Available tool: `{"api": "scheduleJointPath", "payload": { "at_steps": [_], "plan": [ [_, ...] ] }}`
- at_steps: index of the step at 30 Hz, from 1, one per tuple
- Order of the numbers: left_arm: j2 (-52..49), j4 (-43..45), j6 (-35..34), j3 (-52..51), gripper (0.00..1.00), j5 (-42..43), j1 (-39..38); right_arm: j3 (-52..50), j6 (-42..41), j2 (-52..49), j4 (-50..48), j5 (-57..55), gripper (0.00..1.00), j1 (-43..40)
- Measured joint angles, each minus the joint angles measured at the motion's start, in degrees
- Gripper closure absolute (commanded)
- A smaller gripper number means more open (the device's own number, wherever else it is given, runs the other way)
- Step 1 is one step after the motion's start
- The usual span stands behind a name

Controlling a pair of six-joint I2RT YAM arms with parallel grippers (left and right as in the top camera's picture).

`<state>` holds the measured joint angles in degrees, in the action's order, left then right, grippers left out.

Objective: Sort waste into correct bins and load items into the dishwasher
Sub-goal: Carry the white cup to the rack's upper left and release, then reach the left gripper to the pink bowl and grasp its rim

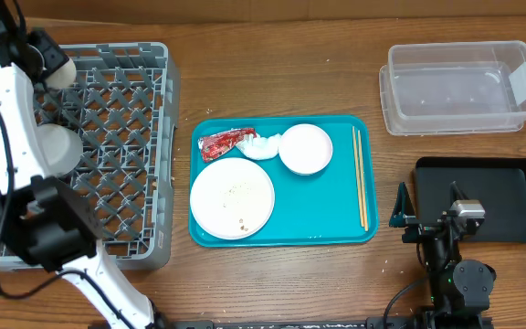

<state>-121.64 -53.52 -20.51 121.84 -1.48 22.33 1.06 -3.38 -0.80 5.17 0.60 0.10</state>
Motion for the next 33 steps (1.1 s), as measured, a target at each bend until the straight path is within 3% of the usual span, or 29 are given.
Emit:
{"api": "scheduleJointPath", "payload": {
  "at_steps": [3, 4, 5, 6, 17, 25, 28, 33],
  "plan": [
    [-2.78, 0.44, -0.22, -0.11, 0.39, -0.72, 0.07, 0.00, 0.00, 0.00, -0.02, 0.00, 0.01, 0.00],
    [-3.32, 0.55, -0.35, -0.24, 0.26, -0.96, 0.07, 0.00, 0.02, 0.00, 0.00, 0.02, 0.00, 0.00],
    [-3.78, 0.59, -0.35, -0.37, 0.05, -1.16, 0.07, 0.00, 0.02, 0.00, -0.02, 0.00, 0.00, 0.00],
    [-4.04, 0.66, -0.39, -0.42, 0.00, -1.36, 0.07, 0.00, 0.02, 0.00, 0.00, 0.02, 0.00, 0.00],
    [-4.13, -2.75, -0.57, 0.81, 0.00, 3.19, 0.07, 0.00, 0.00, 0.00, -0.04, 0.02, 0.00, 0.00],
    [2.67, -8.57, -0.55, 4.59, 0.00, 22.47, -0.92, 0.00, 0.02, 0.00, 0.00, 0.00, 0.00, 0.00],
    [7.19, -12.61, 1.11, 5.53, 0.03, 29.66, -4.59, 0.00, 0.00, 0.00, -0.02, 0.02, 0.00, 0.00],
    [9.92, -20.15, 7.45, 6.62, 0.11, 34.91, -18.62, 0.00, 0.02, 0.00, 0.00, 0.00, 0.00, 0.00]
  ]
}}
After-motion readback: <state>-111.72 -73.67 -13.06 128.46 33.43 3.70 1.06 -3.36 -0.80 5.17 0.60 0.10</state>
